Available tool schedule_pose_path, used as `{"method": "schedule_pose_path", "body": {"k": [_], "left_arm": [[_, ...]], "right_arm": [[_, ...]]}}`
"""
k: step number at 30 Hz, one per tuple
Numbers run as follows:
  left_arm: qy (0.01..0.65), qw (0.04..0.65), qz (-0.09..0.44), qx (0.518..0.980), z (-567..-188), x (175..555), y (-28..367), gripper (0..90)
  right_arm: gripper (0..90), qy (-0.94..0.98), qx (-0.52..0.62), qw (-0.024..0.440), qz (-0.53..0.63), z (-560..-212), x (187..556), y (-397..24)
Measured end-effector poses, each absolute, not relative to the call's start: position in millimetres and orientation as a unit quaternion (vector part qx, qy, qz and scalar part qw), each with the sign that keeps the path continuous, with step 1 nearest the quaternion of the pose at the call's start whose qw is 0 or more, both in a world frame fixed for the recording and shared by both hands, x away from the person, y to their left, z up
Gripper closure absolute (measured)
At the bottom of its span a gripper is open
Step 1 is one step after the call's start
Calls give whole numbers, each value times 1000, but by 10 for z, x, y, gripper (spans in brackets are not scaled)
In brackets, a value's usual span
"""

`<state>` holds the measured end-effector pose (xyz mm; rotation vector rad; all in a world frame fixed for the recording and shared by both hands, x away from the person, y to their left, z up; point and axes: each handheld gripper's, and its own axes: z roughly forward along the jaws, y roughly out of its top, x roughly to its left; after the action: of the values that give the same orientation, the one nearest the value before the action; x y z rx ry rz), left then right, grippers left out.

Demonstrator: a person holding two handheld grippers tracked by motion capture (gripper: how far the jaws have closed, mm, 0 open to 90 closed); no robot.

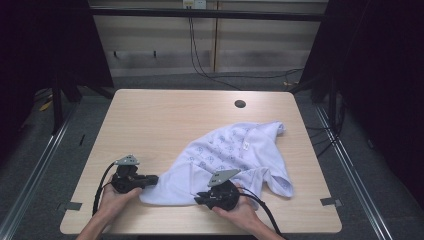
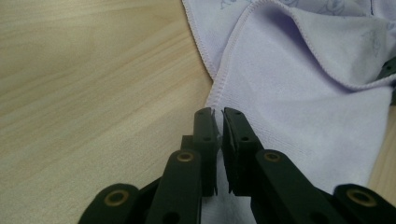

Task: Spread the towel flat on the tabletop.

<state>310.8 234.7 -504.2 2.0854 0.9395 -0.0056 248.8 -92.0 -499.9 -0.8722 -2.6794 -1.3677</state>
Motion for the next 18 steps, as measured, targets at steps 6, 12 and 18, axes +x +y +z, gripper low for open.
{"method": "schedule_pose_path", "body": {"k": [6,12,18], "left_arm": [[371,412,5,832,-5040,3103,2342,859],[376,410,3,831,-5022,3103,2347,795],[389,467,28,794,-4857,3117,2637,675]], "right_arm": [[816,-823,-307,20,-478,-4856,2560,-1181],[859,-803,-342,8,-488,-4775,2600,-1468],[858,-781,-379,-27,-496,-4693,2661,-1918]]}}
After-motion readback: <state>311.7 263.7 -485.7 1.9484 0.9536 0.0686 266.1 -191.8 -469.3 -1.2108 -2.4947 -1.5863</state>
